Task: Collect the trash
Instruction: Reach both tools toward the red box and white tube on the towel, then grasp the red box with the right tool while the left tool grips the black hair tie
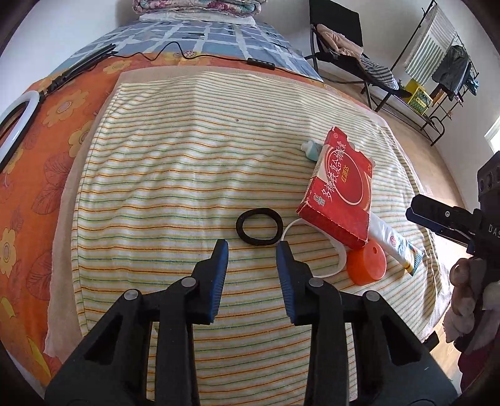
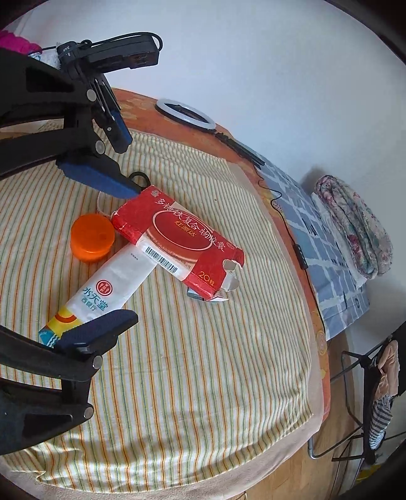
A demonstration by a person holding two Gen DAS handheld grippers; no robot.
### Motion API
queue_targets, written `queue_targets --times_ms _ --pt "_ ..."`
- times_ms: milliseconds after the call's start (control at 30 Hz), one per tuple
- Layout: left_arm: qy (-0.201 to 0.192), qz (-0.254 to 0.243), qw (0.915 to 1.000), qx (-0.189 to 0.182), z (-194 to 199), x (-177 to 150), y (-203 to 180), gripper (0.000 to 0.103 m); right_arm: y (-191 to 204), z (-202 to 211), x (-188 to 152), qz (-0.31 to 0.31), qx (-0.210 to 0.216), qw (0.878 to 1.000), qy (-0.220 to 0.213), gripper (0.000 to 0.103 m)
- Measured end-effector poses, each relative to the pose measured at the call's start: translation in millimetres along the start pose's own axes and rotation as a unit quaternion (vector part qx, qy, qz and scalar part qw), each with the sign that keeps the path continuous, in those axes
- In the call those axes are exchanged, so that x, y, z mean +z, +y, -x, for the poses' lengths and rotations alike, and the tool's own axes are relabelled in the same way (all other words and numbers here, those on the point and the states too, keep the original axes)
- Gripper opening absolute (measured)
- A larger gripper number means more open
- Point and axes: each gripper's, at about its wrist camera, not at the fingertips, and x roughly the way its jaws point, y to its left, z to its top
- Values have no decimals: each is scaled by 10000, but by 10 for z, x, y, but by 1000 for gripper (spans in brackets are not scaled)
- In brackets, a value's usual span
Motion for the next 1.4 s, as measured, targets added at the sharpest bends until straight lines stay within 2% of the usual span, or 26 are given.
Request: queue_targets --times_ms 267,333,367,733,800,933,1233,1400 --pt "117 -85 9999 -21 -212 47 19 29 -103 -447 221 -391 269 9986 236 63" --pt "175 -112 9998 -9 -267 42 24 23 -158 -539 242 -559 364 9974 290 61" --pt "220 -134 9997 -7 -299 37 26 17 -180 -581 252 -620 355 9970 308 61" --pt "115 -261 9996 -30 -367 48 29 9 -312 -839 323 -1109 755 9906 255 56" --pt "99 -280 9996 -25 -365 52 25 7 -306 -856 333 -1147 772 9901 259 45" --pt "52 -266 9996 19 -342 59 29 4 -299 -854 348 -1248 917 9877 192 35" --pt "-93 -219 9996 142 -236 54 91 3 -1 -588 427 -803 965 9920 -150 22" --pt "-211 -264 9992 203 -133 60 84 3 230 -342 446 -230 753 9960 -413 16"
